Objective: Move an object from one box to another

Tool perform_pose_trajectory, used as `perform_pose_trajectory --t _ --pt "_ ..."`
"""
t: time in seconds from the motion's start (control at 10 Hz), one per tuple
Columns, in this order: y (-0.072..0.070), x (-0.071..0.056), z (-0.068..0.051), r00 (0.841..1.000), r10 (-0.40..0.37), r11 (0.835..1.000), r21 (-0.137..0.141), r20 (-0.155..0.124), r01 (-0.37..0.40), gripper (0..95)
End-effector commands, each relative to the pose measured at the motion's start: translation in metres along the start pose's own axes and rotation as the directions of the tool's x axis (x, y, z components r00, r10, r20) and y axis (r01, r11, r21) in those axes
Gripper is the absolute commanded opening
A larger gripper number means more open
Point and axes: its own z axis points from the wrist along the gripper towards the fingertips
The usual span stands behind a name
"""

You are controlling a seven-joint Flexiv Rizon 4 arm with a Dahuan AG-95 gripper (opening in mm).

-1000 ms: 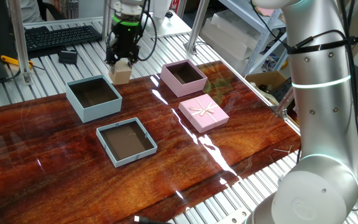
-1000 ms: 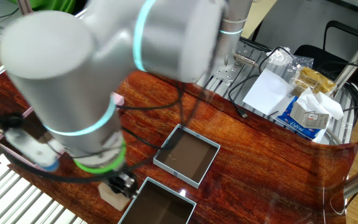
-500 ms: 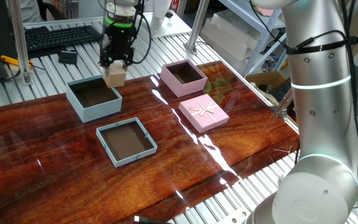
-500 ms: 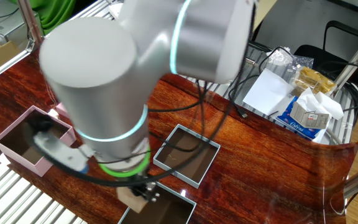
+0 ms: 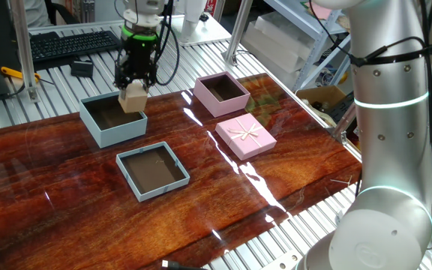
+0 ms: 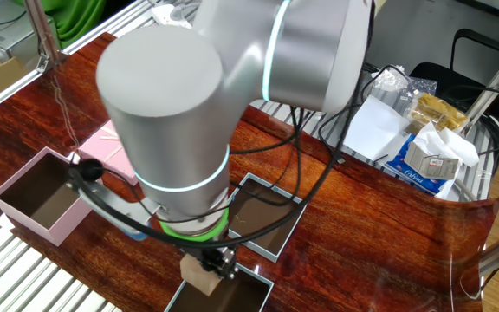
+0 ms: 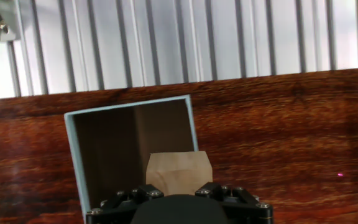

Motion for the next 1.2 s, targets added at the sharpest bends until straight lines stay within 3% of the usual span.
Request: perform_pose_trajectory --t 0.1,0.6,1.2 --pt "0.006 0.001 0.001 1.0 0.002 1.0 0.003 0.002 -0.002 0.0" --pt "0.027 0.004 0.008 1.0 0.028 1.0 0.013 0.008 -0.028 0.0" --pt "0.036 -0.002 0.023 0.999 0.041 0.999 0.023 0.013 -0.041 0.0"
